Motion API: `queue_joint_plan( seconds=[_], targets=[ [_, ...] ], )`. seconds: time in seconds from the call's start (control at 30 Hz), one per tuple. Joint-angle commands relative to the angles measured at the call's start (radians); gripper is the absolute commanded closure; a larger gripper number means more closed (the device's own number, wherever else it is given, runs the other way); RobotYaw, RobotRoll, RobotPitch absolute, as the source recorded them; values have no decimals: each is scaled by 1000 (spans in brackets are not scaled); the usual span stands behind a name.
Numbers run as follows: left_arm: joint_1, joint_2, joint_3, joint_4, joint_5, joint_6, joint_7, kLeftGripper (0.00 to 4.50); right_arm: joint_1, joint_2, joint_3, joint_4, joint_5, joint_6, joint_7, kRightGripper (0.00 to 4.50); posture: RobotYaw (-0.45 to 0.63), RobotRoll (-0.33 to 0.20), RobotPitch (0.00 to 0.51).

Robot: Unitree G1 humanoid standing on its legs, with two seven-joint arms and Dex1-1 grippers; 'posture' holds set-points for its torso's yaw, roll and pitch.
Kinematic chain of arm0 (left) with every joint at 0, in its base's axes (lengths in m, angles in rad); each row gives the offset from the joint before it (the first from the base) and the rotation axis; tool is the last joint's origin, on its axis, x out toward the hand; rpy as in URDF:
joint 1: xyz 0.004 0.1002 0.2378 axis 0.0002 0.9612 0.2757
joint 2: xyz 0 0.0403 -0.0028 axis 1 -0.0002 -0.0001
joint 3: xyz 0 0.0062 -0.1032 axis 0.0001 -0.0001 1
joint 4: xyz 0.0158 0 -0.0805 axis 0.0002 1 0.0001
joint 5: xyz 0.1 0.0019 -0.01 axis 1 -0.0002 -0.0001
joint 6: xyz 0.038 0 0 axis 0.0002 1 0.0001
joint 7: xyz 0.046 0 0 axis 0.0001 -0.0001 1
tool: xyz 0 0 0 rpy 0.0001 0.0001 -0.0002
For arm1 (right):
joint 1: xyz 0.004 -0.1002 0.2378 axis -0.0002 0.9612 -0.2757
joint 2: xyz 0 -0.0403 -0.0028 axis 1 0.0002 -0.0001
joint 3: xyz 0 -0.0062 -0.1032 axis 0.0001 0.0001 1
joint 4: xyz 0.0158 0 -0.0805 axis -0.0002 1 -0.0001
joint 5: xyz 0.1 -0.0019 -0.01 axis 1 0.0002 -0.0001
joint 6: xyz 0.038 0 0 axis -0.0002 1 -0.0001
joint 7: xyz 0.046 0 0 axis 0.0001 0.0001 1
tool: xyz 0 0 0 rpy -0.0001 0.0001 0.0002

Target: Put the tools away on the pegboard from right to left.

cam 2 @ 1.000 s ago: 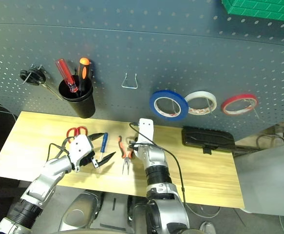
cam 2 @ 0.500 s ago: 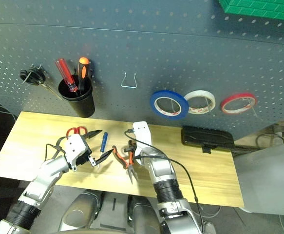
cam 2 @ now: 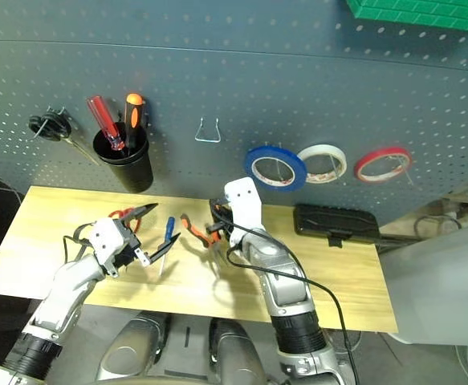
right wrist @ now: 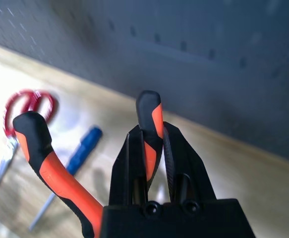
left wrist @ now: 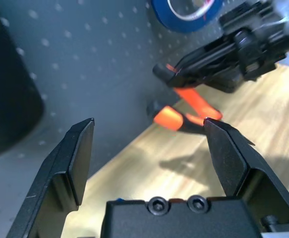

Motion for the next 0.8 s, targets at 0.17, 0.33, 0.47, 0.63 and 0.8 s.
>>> queue_joint_plan(
  seconds=[0.17, 0.33, 0.47, 0.63, 0.8],
  targets=[
    [14, 18, 30, 20, -22, -41, -14, 0, -43, 19, -45, -95, 32, -67, -24, 4212, 94, 0, 193],
    [8, 19, 29, 35, -33, -50, -29, 0, -84, 31, -56, -150, 48, -114, -23, 4212, 88, 0, 191],
    [6, 10, 17, 28, -55, -52, -51, 0, -92, 30, -57, -169, 62, -150, -15, 4212, 84, 0, 193],
    [6, -13, 13, -5, -98, -57, -75, 0, -116, 57, -88, -183, 115, -178, -21, 4212, 75, 0, 190],
    [-12, -32, 21, -37, -142, -49, -88, 0, -187, 84, -116, -175, 158, -180, -37, 4212, 72, 0, 185]
  ],
)
